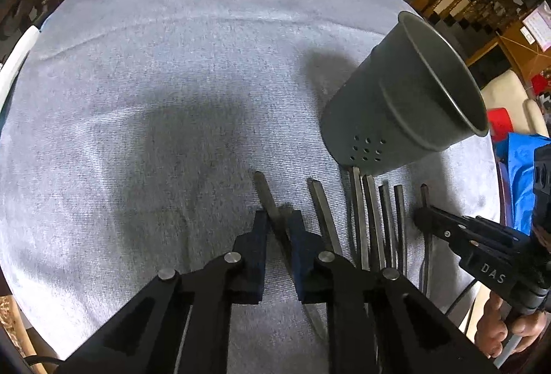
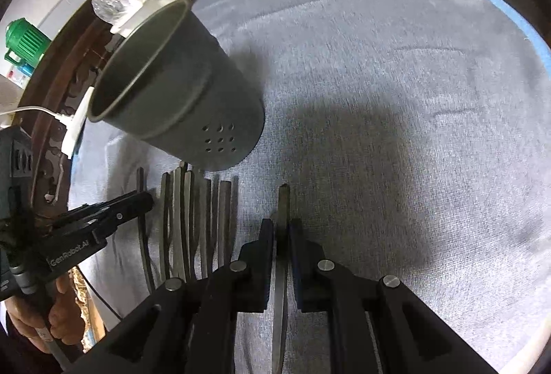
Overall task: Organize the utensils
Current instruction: 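Lower the left tool onto a chopstick and close it while the right tool grasps another, then lift the held chopstick with the left tool while the right tool lifts its chopstick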
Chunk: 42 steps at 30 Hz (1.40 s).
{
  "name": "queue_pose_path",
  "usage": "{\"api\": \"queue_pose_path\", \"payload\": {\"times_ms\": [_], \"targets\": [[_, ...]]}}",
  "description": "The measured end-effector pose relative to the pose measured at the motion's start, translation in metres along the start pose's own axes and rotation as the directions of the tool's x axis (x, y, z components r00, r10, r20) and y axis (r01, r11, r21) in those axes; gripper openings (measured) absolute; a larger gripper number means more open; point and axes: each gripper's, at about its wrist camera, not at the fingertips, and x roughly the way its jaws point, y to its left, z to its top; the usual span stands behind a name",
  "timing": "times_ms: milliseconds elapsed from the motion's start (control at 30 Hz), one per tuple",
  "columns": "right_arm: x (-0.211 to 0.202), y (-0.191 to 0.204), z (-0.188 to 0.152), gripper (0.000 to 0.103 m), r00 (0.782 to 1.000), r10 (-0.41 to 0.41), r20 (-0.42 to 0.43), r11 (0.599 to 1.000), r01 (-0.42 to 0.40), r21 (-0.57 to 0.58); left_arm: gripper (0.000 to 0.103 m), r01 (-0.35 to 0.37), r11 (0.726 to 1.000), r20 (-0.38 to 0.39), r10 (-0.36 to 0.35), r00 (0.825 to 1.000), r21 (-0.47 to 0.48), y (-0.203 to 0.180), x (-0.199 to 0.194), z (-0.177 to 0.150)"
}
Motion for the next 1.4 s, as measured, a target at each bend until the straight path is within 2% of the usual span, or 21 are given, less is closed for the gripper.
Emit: {"api": "queue_pose_path", "payload": {"times_ms": [233, 467, 600, 633, 800, 967, 1100, 1167, 1233, 1400], "targets": [[0.002, 0.014, 0.003, 0.012, 0.999, -0.032, 0.036, 0.998, 0.034, -0.044, 0.008, 0.013, 0.999, -0.003, -0.013, 1.0, 0.044, -0.006, 0.007, 0.004], [-0.005, 0.012, 0.0, 0.009, 0.998, 0.001, 0.066, 0.999, 0.002, -0.041, 0.007, 0.002, 0.997, 0.016, -0.004, 1.0, 0.074, -0.015, 0.0, -0.003], [-0.024, 0.009, -0.002, 0.009, 0.993, 0.047, 0.109, 0.998, -0.042, -0.048, 0.007, 0.005, 0.998, 0.062, -0.009, 0.998, 0.07, -0.017, -0.021, -0.008], [-0.025, 0.008, -0.003, 0.009, 0.991, 0.056, 0.12, 0.997, -0.05, -0.051, 0.007, 0.006, 0.998, 0.074, -0.011, 0.997, 0.07, -0.018, -0.031, -0.017], [-0.049, 0.011, -0.007, 0.009, 0.981, 0.085, 0.175, 0.994, -0.073, -0.077, 0.007, 0.025, 0.996, 0.169, -0.039, 0.985, 0.082, -0.023, -0.064, -0.021], [-0.046, 0.003, -0.007, 0.009, 0.983, 0.08, 0.164, 0.996, -0.073, -0.05, 0.007, 0.034, 0.996, 0.191, -0.05, 0.98, 0.088, -0.026, -0.087, -0.037], [-0.038, -0.008, -0.003, 0.011, 0.989, 0.095, 0.112, 0.995, -0.095, -0.001, 0.007, 0.042, 0.996, 0.221, -0.06, 0.973, 0.084, -0.023, -0.097, -0.039], [-0.033, -0.01, -0.001, 0.011, 0.991, 0.099, 0.092, 0.995, -0.101, 0.018, 0.007, 0.047, 0.996, 0.24, -0.065, 0.968, 0.08, -0.026, -0.103, -0.041], [-0.029, -0.009, 0.002, 0.012, 0.994, 0.08, 0.077, 0.997, -0.081, 0.012, 0.007, 0.047, 0.995, 0.285, -0.07, 0.956, 0.087, -0.028, -0.115, -0.045], [-0.019, -0.005, 0.002, 0.027, 0.997, 0.065, 0.035, 0.998, -0.064, -0.007, 0.007, 0.056, 0.992, 0.394, -0.096, 0.914, 0.113, -0.031, -0.138, -0.053]]}}
